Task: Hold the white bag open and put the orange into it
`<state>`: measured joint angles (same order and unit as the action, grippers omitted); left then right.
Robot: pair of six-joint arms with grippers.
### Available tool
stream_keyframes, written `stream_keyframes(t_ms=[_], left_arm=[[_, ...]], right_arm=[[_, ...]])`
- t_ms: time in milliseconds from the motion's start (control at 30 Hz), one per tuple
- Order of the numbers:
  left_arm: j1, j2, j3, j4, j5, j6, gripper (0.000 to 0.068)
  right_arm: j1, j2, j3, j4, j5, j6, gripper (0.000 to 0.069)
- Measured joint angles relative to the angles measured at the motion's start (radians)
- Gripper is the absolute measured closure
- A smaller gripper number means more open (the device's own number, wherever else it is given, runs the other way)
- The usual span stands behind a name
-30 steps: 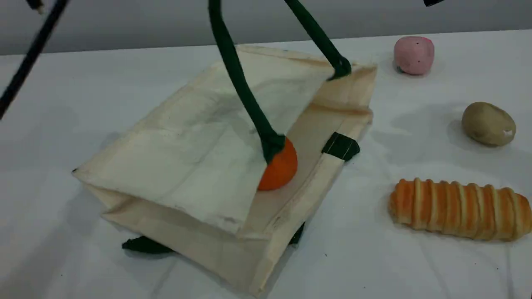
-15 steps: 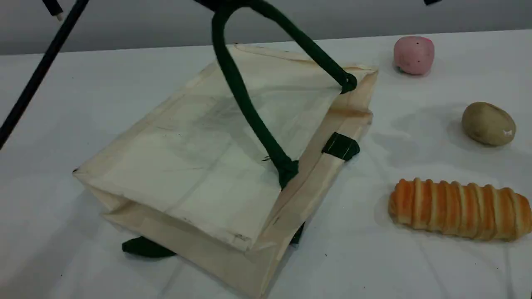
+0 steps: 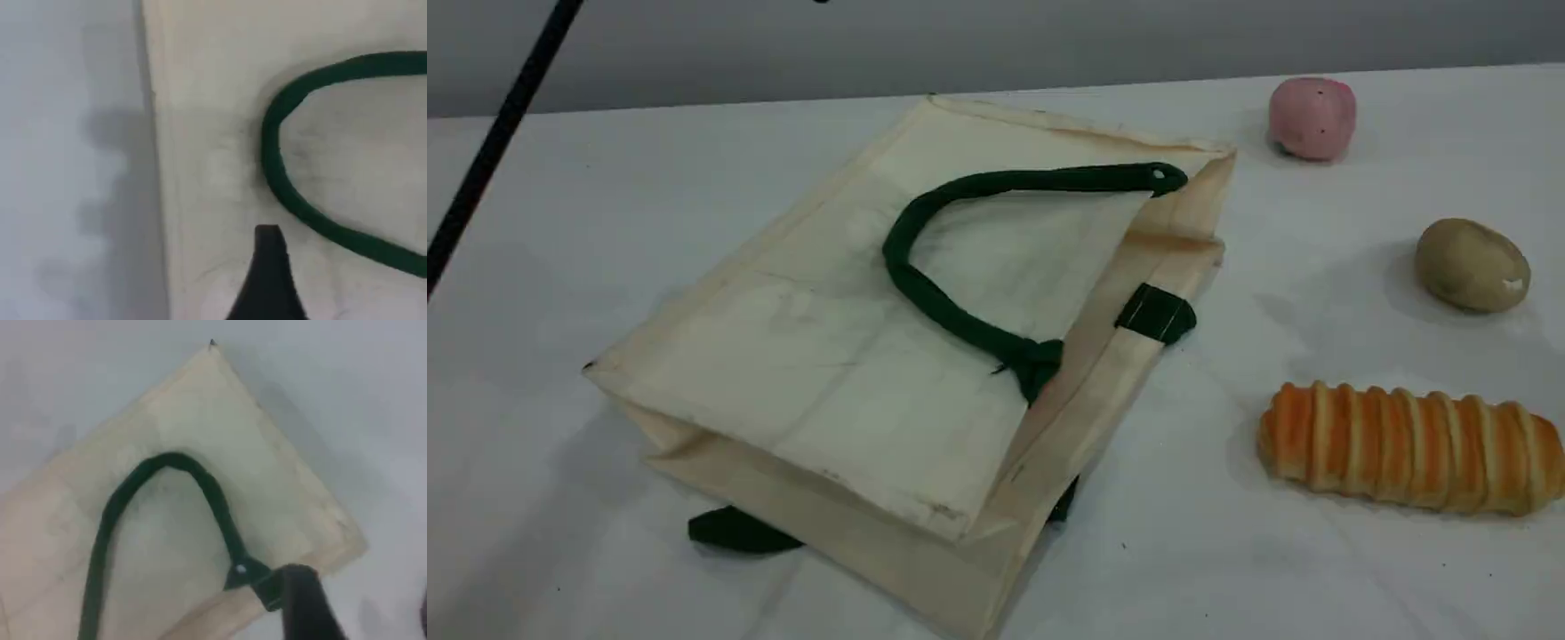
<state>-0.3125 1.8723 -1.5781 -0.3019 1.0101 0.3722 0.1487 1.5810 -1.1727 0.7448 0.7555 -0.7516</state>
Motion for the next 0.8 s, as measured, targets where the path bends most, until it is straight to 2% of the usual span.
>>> stream_keyframes(t_ms=[167,333,467,567,667,800], left_arm=[[0.000,-0.057,0.000,0.017,-0.002,-0.047,0.0353],[-0.002,-0.142,0.000,0.016,-0.002,-0.103,0.0533],[-0.034,-0.233,0.000,0.048,-0.028,-0.129,0.0649],[-0.086,-0.305,0.000,0.125,-0.053,-0.180,0.0677],[-0.152,-0.372,0.000,0.237,-0.074,-0.261,0.0681],[-0.220,-0.442,0.000,0.378,-0.055,-0.357,0.0681]], right_arm=[[0.000,-0.075,0.001,-0.074,0.007,0.060,0.0461],[0.000,-0.169,0.001,-0.104,0.009,0.100,0.0498],[0.000,-0.262,0.001,-0.127,-0.009,0.120,0.0542],[0.000,-0.339,0.001,-0.150,-0.029,0.128,0.0601],[0.000,-0.415,0.001,-0.205,-0.028,0.174,0.0662],[0.000,-0.513,0.001,-0.282,-0.026,0.237,0.0680]])
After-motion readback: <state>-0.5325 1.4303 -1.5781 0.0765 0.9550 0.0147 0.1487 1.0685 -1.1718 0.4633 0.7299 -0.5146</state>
